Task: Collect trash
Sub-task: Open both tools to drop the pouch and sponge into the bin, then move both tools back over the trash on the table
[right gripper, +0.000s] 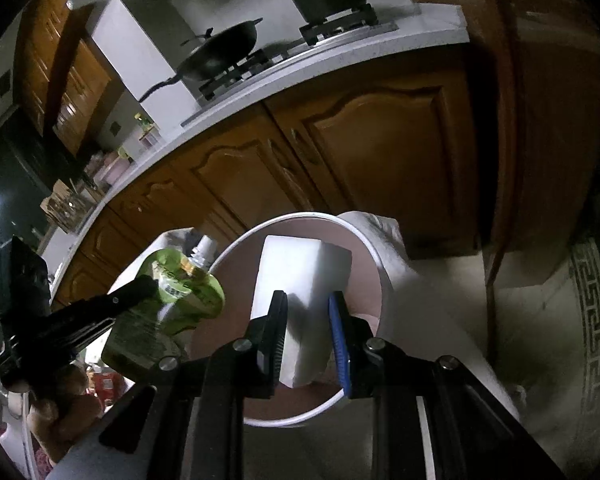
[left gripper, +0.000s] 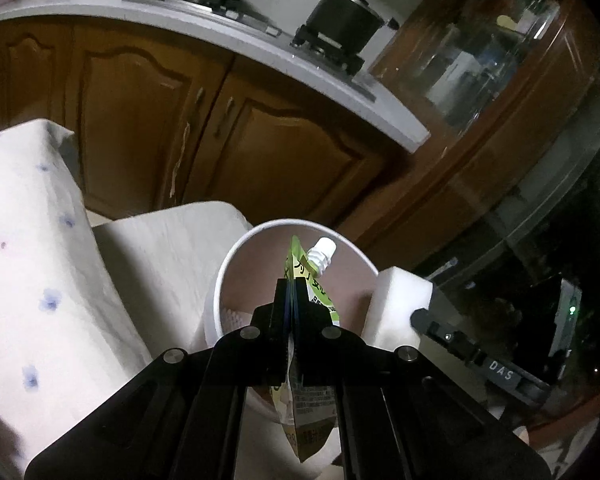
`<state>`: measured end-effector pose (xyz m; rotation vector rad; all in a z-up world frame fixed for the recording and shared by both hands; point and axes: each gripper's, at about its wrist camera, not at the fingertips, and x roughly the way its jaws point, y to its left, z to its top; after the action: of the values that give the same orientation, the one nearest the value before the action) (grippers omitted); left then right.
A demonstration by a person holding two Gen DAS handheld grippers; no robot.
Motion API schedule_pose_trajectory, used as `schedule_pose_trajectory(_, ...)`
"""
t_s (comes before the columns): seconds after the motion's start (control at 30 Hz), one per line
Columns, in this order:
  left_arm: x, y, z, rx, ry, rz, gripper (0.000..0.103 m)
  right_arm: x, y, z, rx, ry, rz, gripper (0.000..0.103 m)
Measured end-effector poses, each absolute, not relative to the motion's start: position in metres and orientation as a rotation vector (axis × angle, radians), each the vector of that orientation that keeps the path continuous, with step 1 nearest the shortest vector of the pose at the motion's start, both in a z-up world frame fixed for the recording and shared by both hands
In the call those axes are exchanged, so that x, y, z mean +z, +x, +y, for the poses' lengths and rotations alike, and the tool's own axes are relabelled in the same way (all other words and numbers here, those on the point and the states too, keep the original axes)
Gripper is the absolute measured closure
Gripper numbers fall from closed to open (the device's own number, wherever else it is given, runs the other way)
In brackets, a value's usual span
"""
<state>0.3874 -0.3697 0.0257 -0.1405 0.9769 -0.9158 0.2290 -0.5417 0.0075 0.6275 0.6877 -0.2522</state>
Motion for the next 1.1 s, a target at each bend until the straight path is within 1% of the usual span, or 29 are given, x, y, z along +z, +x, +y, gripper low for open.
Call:
schedule_pose_trajectory(0.13, 0.013, 0.390, -0.373, -0.909, -0.120, 1.000, 0.101, 0.002, 0.234, -0.545, -0.260, 0.622, 0.700, 0.078)
schedule_pose_trajectory(0.3, 0.007, 0.391, -0.375, -0.915, -0.110, 1.017, 0.100, -0.003, 0.239, -0.546, -0.244, 0.629, 0.719, 0.077)
schedule_pose_trajectory(0.33, 0.008, 0.391, -0.374, -0.916, -0.106, 1.017, 0.098, -0.004, 0.239, -0.545, -0.243, 0.631, 0.721, 0.077)
schedule_pose_trajectory(0.43, 0.009, 0.390, -0.371, -0.924, -0.114, 1.015, 0.092, -0.004, 0.237, -0.547, -0.246, 0.645, 0.718, 0.067)
schedule_pose_trajectory(0.63, 0.017, 0.387, -0.363, -0.919, -0.136, 0.997, 0.078, 0.001, 0.228, -0.547, -0.249, 0.671, 0.683, 0.066)
schedule_pose_trajectory(0.73, 0.024, 0.384, -0.355, -0.919, -0.157, 0.989, 0.077, 0.006, 0.222, -0.546, -0.249, 0.677, 0.663, 0.057)
schedule_pose_trajectory(0.83, 0.031, 0.379, -0.344, -0.890, -0.183, 0.978, 0.077, 0.014, 0.214, -0.543, -0.254, 0.680, 0.640, 0.054)
schedule_pose_trajectory(0.9, 0.039, 0.371, -0.328, -0.858, -0.205, 0.950, 0.077, 0.017, 0.209, -0.539, -0.252, 0.687, 0.624, 0.049)
schedule_pose_trajectory(0.93, 0.043, 0.365, -0.319, -0.839, -0.204, 0.927, 0.074, 0.019, 0.208, -0.537, -0.252, 0.686, 0.619, 0.046)
schedule_pose_trajectory(0.97, 0.046, 0.360, -0.311, -0.821, -0.204, 0.909, 0.068, 0.021, 0.205, -0.532, -0.249, 0.679, 0.609, 0.045)
schedule_pose_trajectory(1.03, 0.049, 0.349, -0.291, -0.781, -0.215, 0.880, 0.062, 0.024, 0.200, -0.520, -0.242, 0.665, 0.589, 0.041)
schedule_pose_trajectory(1.1, 0.050, 0.340, -0.271, -0.750, -0.228, 0.873, 0.062, 0.026, 0.196, -0.508, -0.230, 0.649, 0.572, 0.038)
